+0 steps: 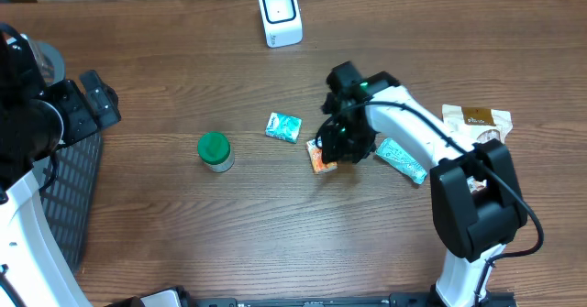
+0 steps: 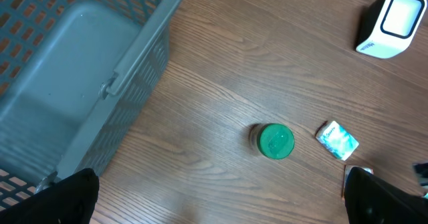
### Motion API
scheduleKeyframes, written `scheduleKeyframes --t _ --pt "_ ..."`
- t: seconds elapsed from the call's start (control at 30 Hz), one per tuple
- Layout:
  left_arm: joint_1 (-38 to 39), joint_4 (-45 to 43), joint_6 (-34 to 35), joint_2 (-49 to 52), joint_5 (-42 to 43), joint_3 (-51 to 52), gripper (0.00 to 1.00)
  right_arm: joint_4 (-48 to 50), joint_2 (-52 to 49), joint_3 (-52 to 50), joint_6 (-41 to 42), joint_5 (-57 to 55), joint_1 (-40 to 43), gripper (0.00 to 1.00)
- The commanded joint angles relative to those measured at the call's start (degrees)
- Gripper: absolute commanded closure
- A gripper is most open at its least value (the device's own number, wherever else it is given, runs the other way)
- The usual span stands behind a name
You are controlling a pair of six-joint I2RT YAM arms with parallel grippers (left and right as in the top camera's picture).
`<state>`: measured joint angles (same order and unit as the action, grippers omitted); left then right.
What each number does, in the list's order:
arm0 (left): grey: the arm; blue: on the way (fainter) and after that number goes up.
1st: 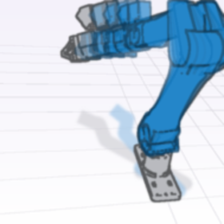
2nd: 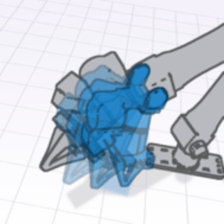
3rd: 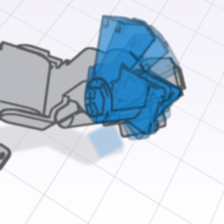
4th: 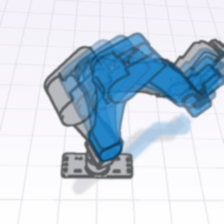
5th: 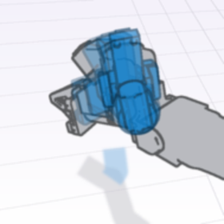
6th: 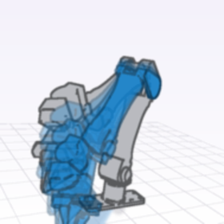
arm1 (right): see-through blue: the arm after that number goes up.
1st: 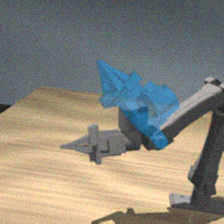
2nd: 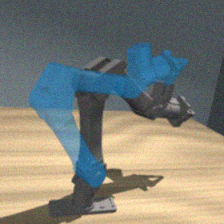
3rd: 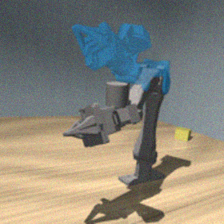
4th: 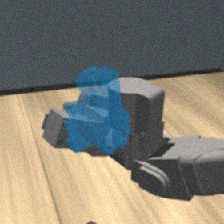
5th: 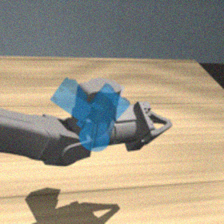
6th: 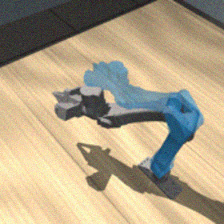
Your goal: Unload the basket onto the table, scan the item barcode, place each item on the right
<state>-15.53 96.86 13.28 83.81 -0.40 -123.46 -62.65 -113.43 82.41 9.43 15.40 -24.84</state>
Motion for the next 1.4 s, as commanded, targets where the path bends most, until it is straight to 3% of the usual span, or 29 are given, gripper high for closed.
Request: scheduleKeyframes --t 0.0,0.4,0.5,0.73,0.9,1.23,1.37 --pt "-0.2 -0.1 -1.1 -0.2 0.2 -0.3 0.0 1.2 1.9 0.5 4.0 1.4 1.3 0.42" --pt "-0.2 -0.1 -1.1 -0.2 0.2 -0.3 0.0 13.1 1.9 -10.7 12.2 8.3 3.1 0.41" --pt "-0.2 -0.1 -1.1 -0.2 0.2 -0.3 0.0 12.9 1.9 -10.8 12.2 8.3 4.0 0.46" --pt "-0.2 -0.1 -1.1 -0.2 0.2 -0.3 0.0 14.8 1.9 -10.8 12.2 8.3 4.3 0.77" --pt "-0.2 -0.1 -1.1 -0.2 0.2 -0.3 0.0 15.5 1.9 -10.6 11.8 8.3 4.3 0.93" --pt "-0.2 -0.1 -1.1 -0.2 0.2 -0.3 0.0 9.0 9.7 -7.1 8.1 21.7 5.6 0.96" --pt "-0.2 -0.1 -1.1 -0.2 0.2 -0.3 0.0 6.8 14.5 -5.7 8.2 38.6 9.6 0.96"
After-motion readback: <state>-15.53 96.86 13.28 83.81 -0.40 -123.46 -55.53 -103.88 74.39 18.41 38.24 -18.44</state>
